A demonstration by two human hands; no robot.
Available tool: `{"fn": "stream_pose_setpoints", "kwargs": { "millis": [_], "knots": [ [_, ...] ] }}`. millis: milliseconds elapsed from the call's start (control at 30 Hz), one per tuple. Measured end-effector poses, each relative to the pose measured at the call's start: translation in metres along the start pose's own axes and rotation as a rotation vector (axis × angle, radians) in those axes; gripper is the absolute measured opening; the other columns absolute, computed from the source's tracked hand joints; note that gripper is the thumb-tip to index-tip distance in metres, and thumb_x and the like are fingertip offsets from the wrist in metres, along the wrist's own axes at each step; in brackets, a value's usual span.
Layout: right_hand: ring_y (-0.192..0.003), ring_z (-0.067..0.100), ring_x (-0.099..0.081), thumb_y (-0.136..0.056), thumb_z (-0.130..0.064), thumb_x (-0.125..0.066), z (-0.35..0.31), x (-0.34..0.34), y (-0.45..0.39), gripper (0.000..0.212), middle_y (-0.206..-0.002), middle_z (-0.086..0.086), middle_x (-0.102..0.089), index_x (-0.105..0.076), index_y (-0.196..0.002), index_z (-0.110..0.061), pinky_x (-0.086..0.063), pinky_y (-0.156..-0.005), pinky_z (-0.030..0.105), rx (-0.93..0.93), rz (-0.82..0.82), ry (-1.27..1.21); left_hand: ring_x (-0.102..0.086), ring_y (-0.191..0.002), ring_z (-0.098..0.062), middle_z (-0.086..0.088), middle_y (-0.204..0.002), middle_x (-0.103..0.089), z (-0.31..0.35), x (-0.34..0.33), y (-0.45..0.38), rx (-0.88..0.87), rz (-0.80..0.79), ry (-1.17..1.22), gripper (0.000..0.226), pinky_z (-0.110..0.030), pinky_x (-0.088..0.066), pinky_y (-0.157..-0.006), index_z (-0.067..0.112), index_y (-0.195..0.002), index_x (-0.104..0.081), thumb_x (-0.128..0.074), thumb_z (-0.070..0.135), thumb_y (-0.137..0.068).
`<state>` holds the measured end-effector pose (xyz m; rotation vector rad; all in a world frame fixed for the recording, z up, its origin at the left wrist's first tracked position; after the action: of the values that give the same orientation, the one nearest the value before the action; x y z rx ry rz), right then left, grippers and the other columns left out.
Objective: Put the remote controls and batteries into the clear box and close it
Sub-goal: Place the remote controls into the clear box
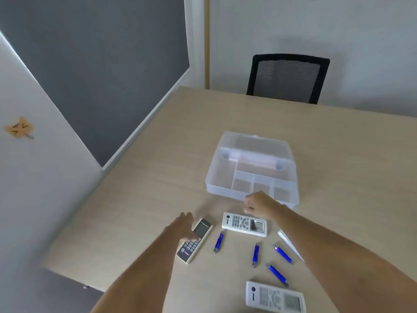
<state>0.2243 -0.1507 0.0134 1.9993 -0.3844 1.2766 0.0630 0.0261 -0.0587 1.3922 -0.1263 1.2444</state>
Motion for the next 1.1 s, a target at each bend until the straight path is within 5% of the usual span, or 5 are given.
{"fn": "stream_pose_setpoints", "kwargs": {
  "millis": [200,400,567,800,1100],
  "knots": [
    [-0.124,0.03,-0.044,-0.085,-0.028,-0.057,0.01,-0.09,-0.002,0.056,-0.134,0.012,-0.045,-0.038,-0.134,-0.008,-0.041,-0.099,0.042,-0.136,-0.109,0.14,-0.047,-0.118,-0.025,-0.007,-0.129,-0.041,-0.005,-0.035,0.01,0.082,0.18,-0.097,0.077,-0.038,-0.049,-0.091,0.01,-0.135,-0.033,-0.065,0.049,-0.077],
    [-0.116,0.035,-0.047,-0.083,-0.009,-0.056,0.021,-0.099,-0.016,0.05,-0.129,0.015,-0.046,-0.038,-0.129,-0.005,-0.043,-0.094,0.044,-0.099,-0.028,0.282,-0.061,-0.083,-0.035,-0.013,-0.098,-0.06,0.0,0.001,0.005,0.016,0.361,0.329,0.045,-0.04,-0.05,-0.061,0.011,-0.105,-0.033,-0.061,0.029,-0.075],
    [-0.109,0.028,-0.053,-0.086,-0.032,-0.053,0.011,-0.045,-0.011,0.057,-0.126,0.011,-0.049,-0.032,-0.133,-0.011,-0.048,-0.092,0.041,0.159,0.042,0.029,-0.06,-0.061,-0.028,-0.008,-0.082,-0.065,0.057,0.103,-0.014,-0.233,0.626,0.562,0.061,-0.033,-0.052,-0.057,0.015,-0.123,-0.033,-0.07,0.027,-0.076],
    [-0.096,0.036,-0.057,-0.085,-0.035,-0.059,0.077,0.074,-0.041,0.067,-0.111,0.018,-0.052,-0.027,-0.141,-0.015,-0.047,-0.081,0.041,-0.02,0.384,-0.206,-0.061,-0.083,-0.034,-0.021,-0.103,-0.065,0.111,0.135,-0.089,-0.182,0.521,0.542,0.053,-0.032,-0.045,-0.065,0.004,-0.131,-0.033,-0.055,0.031,-0.091],
    [-0.114,0.037,-0.047,-0.097,-0.043,-0.024,0.154,0.056,-0.132,0.042,-0.12,0.023,-0.053,-0.032,-0.137,-0.031,-0.029,-0.099,0.046,-0.297,0.049,0.143,-0.057,-0.074,-0.036,-0.019,-0.102,-0.062,0.133,0.098,-0.148,0.014,0.459,0.203,0.03,-0.041,-0.046,-0.061,0.012,-0.12,-0.041,-0.031,0.031,-0.099]
  ]
}}
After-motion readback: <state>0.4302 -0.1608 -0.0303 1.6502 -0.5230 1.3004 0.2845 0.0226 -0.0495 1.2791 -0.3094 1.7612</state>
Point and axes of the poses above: each hand's wrist, its own y-axis away from the middle knuckle, its own x-axis out of the back of the hand, z = x × y, the point moved 9 cm from there along -y, towards the middle knuckle
